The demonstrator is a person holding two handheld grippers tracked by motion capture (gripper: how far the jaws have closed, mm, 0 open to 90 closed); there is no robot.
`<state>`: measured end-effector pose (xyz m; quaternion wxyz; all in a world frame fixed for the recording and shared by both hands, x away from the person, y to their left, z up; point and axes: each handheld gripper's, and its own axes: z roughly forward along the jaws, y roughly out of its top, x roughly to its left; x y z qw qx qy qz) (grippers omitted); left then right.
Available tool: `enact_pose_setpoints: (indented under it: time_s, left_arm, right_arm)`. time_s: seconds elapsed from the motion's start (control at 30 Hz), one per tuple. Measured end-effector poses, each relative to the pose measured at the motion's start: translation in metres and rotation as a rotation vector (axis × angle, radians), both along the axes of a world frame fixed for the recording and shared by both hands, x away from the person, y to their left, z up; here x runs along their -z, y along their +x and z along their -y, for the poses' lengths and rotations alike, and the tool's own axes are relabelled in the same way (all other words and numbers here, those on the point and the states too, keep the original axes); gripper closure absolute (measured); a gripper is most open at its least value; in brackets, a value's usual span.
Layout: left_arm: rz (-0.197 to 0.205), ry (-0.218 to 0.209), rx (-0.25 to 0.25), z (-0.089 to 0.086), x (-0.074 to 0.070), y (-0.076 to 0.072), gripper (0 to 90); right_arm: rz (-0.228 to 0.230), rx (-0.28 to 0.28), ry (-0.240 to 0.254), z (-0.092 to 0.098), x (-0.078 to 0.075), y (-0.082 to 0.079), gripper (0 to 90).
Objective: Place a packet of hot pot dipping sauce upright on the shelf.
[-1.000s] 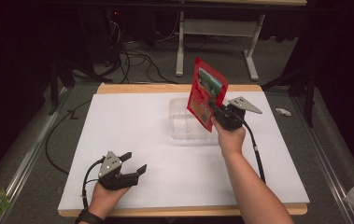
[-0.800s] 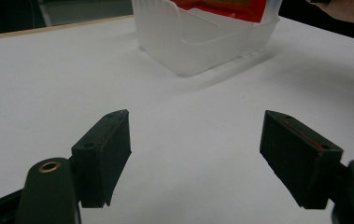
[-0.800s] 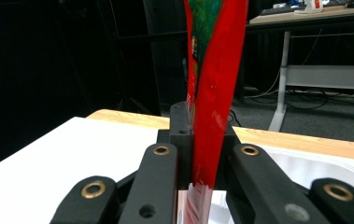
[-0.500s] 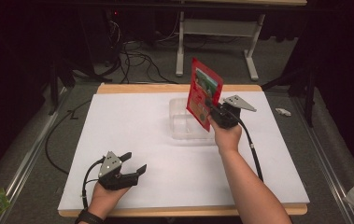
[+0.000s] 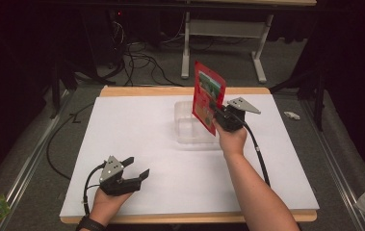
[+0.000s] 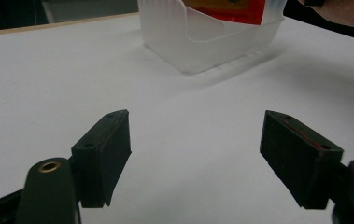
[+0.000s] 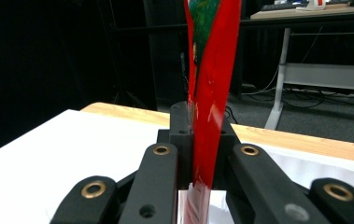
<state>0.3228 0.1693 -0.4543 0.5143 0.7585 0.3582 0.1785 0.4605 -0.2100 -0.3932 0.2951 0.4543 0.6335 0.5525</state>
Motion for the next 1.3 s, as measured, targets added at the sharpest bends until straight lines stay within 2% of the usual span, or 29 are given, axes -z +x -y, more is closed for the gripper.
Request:
enact_pose_setpoints:
  time_s: [0.17,0.53,0.93,1.3]
  left_arm:
    - [-0.001,-0.003,-0.002,-0.001,0.0,0.0,24.9]
    - [-0.005,-0.001,-0.004,-0.001,0.001,0.001,24.9]
    - [-0.005,0.003,-0.003,0.0,0.001,0.0,24.9]
    - [-0.006,0.003,-0.002,0.0,0.001,0.0,24.9]
  right_arm:
    - [0.003,-0.011,-0.008,-0.001,0.003,0.001,85.3]
    - [-0.012,-0.007,0.032,0.004,0.014,-0.001,85.3]
    - [-0.026,-0.026,0.02,0.007,0.026,-0.005,85.0]
    - [-0.048,-0.039,0.001,0.006,0.026,-0.007,82.7]
